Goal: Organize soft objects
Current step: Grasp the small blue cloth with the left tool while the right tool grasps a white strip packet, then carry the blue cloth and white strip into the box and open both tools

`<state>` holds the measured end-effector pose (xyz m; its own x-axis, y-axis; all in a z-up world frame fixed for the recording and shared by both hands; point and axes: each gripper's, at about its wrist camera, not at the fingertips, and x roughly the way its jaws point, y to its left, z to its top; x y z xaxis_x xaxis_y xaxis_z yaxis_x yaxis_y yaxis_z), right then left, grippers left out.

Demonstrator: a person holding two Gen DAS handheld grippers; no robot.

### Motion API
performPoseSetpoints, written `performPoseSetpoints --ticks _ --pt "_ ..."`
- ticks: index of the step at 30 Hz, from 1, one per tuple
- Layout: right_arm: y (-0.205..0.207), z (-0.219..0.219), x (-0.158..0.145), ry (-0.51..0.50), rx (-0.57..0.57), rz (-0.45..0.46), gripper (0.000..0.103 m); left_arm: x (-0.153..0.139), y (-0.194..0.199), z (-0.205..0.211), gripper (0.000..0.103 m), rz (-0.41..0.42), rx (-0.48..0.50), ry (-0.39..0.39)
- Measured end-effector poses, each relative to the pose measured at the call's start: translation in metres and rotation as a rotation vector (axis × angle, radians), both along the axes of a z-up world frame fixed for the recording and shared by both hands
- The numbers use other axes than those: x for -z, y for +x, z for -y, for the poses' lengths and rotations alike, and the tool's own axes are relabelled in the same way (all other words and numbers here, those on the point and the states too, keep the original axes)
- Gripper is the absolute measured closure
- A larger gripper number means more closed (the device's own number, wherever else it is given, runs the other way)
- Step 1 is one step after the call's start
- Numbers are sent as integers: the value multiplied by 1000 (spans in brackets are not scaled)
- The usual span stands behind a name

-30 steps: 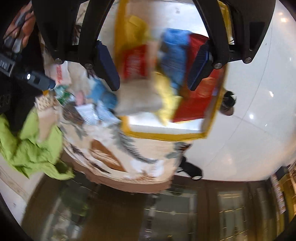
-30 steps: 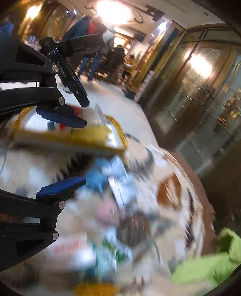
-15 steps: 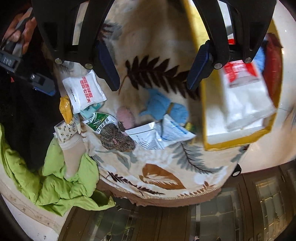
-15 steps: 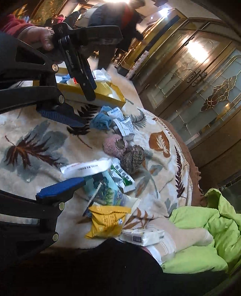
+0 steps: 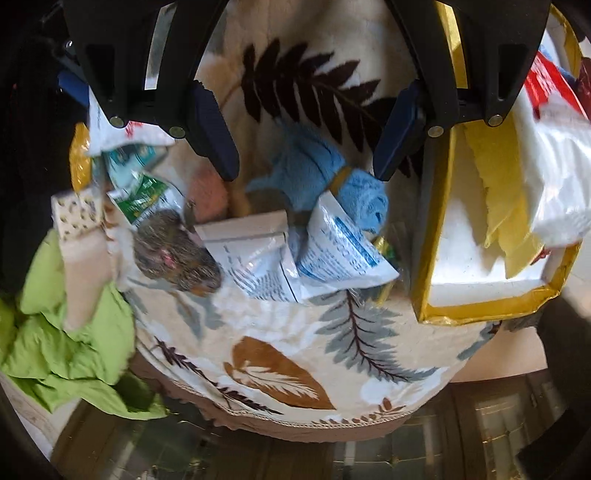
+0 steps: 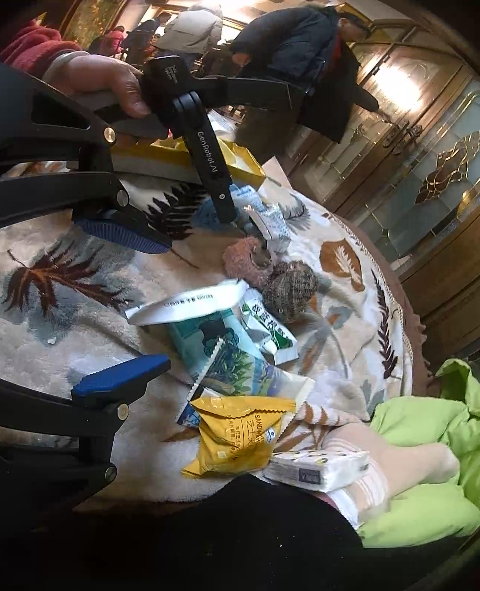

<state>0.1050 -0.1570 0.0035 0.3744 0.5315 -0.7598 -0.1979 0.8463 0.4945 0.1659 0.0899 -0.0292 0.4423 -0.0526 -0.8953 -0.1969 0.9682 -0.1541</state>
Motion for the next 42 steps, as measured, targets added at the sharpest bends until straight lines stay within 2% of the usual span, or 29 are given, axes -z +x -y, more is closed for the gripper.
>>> performPoseSetpoints --ticks 7,8,11,13,16,17,18,21,28,34,38,42 --pt "10 -13 13 -59 -7 -4 44 3 10 -1 28 22 -52 3" --pt "13 -18 14 -78 -16 5 49 4 11 1 28 21 -52 9" --pt "21 -30 21 -108 -49 9 93 6 12 4 28 16 -40 15" --pt "24 -32 26 -89 -48 -6 95 6 12 6 28 11 -17 15" --pt "19 -31 21 -75 -58 -2 95 8 10 7 48 -1 11 49" --pt "18 -29 20 -60 -54 -8 95 8 8 5 59 -1 9 60" --pt "16 -26 20 -42 -51 -18 95 8 6 1 66 1 11 61" --pt "9 -16 17 4 -42 -34 95 1 -1 -4 75 13 27 29" --pt "-6 -5 -2 82 -31 -21 95 -2 -18 12 80 23 101 6" --pt "-17 -2 -23 133 -44 -2 95 -34 -48 17 80 79 162 -48" --pt "-20 -17 -36 169 -87 10 95 -54 -71 6 80 109 182 -60" --pt "-23 -40 -43 194 -143 6 95 -70 -98 -21 80 127 160 -57"
